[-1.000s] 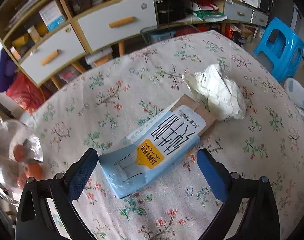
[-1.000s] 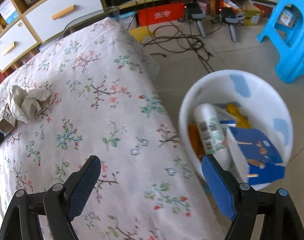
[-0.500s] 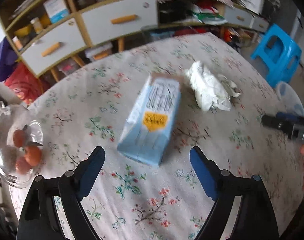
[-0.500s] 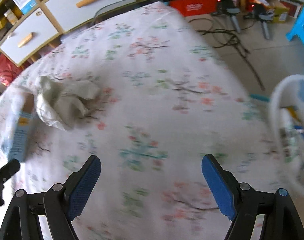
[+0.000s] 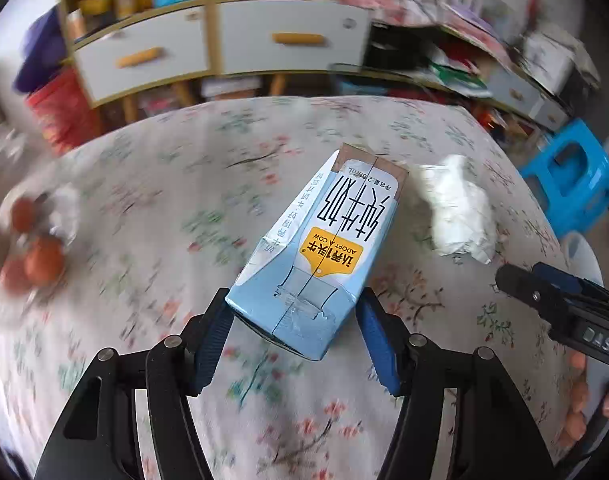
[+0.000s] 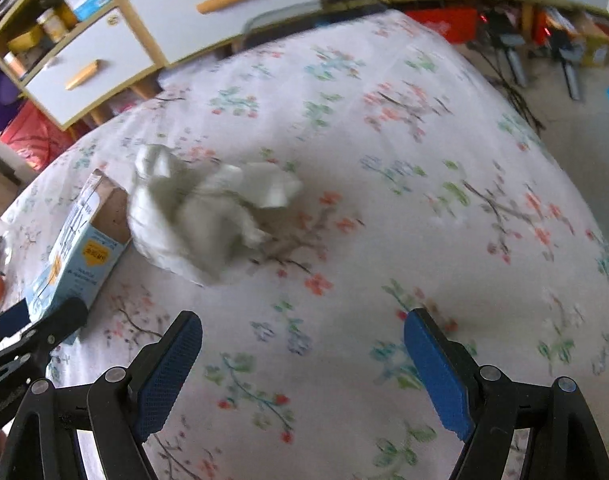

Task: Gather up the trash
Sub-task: 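Grasp the crumpled white paper with the right tool while the left tool holds the carton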

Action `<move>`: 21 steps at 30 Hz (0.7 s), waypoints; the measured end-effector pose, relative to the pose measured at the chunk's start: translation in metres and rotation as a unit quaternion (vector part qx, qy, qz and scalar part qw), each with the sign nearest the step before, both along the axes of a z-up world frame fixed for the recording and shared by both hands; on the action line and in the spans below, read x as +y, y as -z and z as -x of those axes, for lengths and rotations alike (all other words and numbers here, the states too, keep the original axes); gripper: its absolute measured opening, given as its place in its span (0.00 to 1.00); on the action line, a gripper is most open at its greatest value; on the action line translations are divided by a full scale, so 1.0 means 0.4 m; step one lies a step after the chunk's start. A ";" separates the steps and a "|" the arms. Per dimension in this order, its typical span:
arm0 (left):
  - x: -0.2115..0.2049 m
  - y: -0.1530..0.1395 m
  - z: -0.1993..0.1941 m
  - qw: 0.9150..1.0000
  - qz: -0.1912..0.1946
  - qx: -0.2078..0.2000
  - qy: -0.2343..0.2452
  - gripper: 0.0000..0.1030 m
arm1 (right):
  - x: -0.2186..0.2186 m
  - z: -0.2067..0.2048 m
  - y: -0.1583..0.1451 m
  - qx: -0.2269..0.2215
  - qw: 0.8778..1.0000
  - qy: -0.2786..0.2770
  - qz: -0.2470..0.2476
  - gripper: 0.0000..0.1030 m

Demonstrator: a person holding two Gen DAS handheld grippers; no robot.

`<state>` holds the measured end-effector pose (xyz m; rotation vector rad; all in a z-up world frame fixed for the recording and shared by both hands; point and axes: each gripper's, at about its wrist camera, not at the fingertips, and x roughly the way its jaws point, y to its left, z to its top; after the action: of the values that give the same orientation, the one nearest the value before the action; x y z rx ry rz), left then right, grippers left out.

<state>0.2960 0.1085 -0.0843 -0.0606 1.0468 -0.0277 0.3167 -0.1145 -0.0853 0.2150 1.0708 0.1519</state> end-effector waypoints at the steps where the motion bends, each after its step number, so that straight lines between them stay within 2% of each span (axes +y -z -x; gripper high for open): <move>1: 0.002 -0.001 0.012 1.000 0.002 0.004 -0.008 0.63 | 0.010 -0.006 0.000 -0.007 1.000 -0.005 0.005 0.84; 4: 0.035 -0.009 0.063 0.998 0.015 0.024 -0.057 0.63 | 0.028 -0.017 0.007 -0.020 1.000 -0.011 0.004 0.84; 7: 0.059 -0.021 0.098 0.995 0.022 0.043 -0.083 0.63 | 0.050 -0.025 0.011 -0.036 0.999 -0.022 0.003 0.84; 10: 0.075 -0.043 0.150 0.992 0.051 0.047 -0.107 0.63 | 0.082 -0.026 0.007 -0.053 0.998 -0.037 0.022 0.84; 13: 0.068 -0.051 0.185 0.991 0.052 0.048 -0.114 0.63 | 0.112 -0.032 0.016 -0.051 0.998 -0.045 0.017 0.82; 17: 0.072 -0.037 0.223 0.988 0.071 0.055 -0.124 0.63 | 0.135 -0.039 0.025 -0.052 0.997 -0.045 0.022 0.75; 19: 0.069 -0.029 0.234 0.989 0.066 0.056 -0.123 0.63 | 0.142 -0.043 0.025 -0.056 0.997 -0.047 0.026 0.72; 21: 0.071 -0.025 0.244 0.988 0.066 0.058 -0.123 0.63 | 0.146 -0.046 0.029 -0.062 0.996 -0.055 0.024 0.65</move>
<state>0.1985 0.1367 -0.0745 -0.3151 1.1467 0.1313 0.3352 -0.0561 -0.0969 0.1030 0.9627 0.2353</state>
